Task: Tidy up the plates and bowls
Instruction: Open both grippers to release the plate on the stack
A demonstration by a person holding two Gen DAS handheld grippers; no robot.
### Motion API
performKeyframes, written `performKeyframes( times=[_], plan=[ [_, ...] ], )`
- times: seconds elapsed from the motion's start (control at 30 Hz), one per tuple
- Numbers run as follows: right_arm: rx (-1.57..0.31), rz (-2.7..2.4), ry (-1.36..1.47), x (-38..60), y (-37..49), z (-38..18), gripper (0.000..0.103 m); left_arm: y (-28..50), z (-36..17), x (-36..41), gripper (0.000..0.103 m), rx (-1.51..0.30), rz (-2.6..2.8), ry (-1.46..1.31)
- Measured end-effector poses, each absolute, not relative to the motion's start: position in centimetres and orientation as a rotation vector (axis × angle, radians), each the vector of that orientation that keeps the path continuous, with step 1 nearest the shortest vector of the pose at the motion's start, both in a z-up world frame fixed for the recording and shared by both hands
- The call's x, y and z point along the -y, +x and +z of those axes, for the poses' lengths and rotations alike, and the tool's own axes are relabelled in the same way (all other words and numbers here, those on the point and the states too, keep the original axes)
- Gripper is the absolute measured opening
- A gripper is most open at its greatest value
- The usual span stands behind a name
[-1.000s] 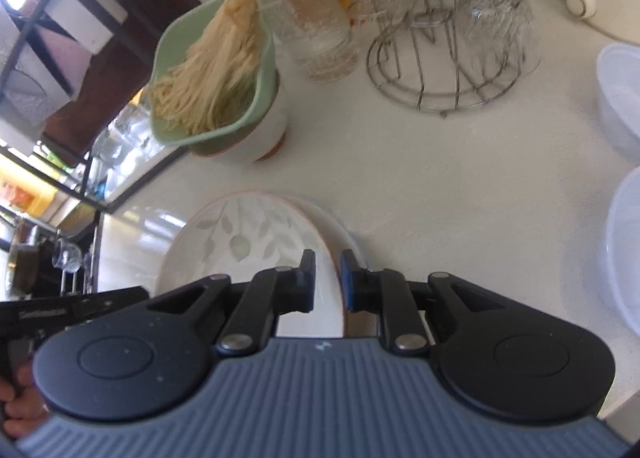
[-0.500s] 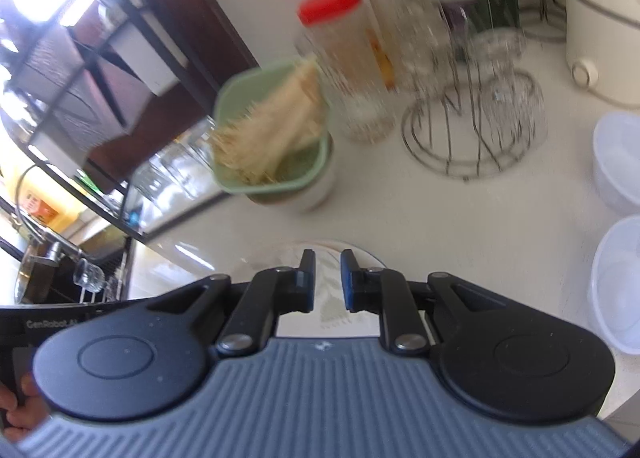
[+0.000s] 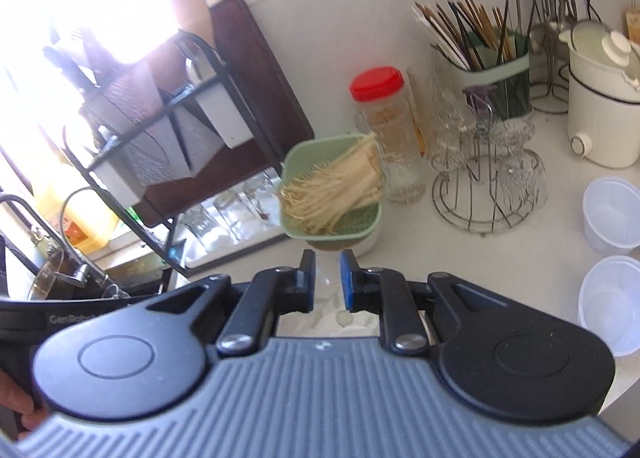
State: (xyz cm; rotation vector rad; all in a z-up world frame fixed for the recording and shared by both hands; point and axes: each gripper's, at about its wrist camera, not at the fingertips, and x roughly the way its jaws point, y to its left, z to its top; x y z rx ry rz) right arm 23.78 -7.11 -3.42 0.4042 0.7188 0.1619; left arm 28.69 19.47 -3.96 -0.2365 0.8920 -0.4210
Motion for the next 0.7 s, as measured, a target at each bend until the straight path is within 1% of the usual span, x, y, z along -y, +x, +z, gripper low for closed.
performKeyframes(
  times=[0.23,0.6,0.67,0.7],
  plan=[
    [-0.662,0.169,0.352,5.8,21.6,-1.5,0.017,26.3,-2.6,-20.9,0.019,-0.844,-0.409,-0.237],
    [-0.637,0.116,0.358,5.2,18.9,0.1,0.017,25.3,-1.2,-21.5,0.019,-0.842,-0.465,-0.207],
    [-0.636,0.102,0.351,4.8,18.4,0.0,0.017,25.0,-1.4,-21.1,0.021,-0.852,-0.47,-0.181],
    [-0.637,0.093,0.349,4.7,18.1,-0.1,0.017,24.8,-1.6,-21.0,0.025,-0.854,-0.469,-0.169]
  ],
)
